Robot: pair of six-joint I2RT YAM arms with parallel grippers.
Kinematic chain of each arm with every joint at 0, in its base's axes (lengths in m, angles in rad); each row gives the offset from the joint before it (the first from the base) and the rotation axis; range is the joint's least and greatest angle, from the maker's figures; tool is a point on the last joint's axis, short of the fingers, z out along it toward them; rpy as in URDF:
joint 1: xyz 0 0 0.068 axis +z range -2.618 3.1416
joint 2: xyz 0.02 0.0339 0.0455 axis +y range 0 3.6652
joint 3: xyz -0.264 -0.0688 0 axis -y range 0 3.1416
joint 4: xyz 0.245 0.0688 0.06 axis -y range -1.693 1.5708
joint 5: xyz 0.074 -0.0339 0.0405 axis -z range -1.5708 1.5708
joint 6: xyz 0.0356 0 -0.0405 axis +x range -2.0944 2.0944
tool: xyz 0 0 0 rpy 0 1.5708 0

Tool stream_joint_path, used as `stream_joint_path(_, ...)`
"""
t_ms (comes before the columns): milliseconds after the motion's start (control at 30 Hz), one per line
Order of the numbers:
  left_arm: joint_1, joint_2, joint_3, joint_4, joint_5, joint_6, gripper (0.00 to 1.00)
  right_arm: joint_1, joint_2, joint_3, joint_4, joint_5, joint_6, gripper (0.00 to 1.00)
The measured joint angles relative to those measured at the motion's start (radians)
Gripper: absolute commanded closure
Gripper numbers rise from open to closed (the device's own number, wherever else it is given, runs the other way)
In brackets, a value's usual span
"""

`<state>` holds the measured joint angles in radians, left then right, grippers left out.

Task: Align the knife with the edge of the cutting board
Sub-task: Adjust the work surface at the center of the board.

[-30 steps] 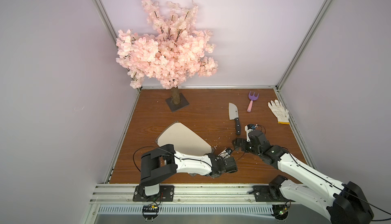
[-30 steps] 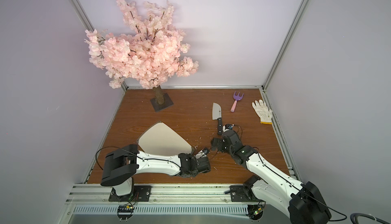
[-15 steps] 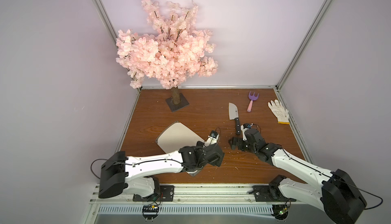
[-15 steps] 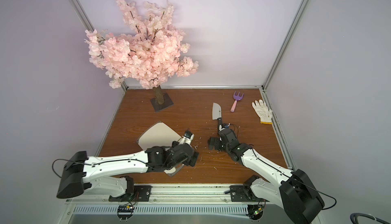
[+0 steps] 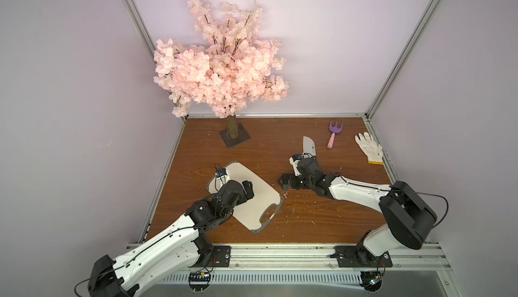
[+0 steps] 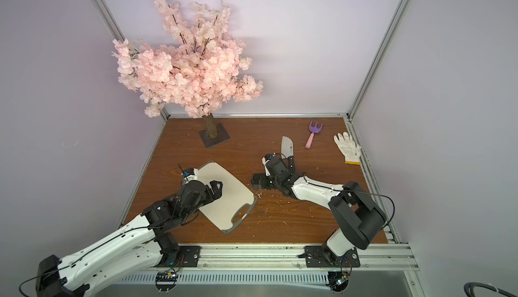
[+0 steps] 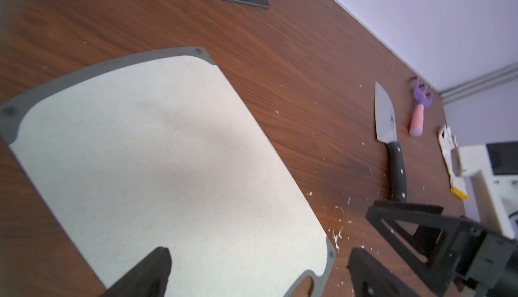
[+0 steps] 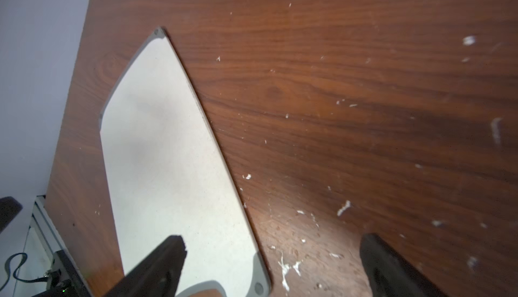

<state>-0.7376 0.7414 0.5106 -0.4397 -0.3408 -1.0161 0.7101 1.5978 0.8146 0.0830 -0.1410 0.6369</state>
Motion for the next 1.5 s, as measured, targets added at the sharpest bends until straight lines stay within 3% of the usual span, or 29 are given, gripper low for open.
stream_joint_path(200,0.149,-0.021,-0.051,-0.032,0.025,-0.087,0.0,0.032,0.13,0.066,0.04,-0.039,-0.005,0.01)
stream_joint_path(533,0.36,-0.006,-0.117,-0.063,0.068,-0.164,0.0,0.05,0.167,0.094,0.073,-0.063,-0.009,0.02)
stream_joint_path(1033,0.394,0.157,-0.173,0.03,0.095,-0.172,0.0,0.097,0.166,0.066,0.127,-0.06,-0.002,0.02)
stream_joint_path(1267,0.398,0.305,-0.138,0.19,0.091,-0.127,0.0,0.126,0.14,0.021,0.166,-0.06,0.008,0.02)
stream_joint_path(1500,0.399,0.468,-0.043,0.216,0.094,-0.042,0.0,0.17,0.105,-0.038,0.214,-0.045,0.035,0.02)
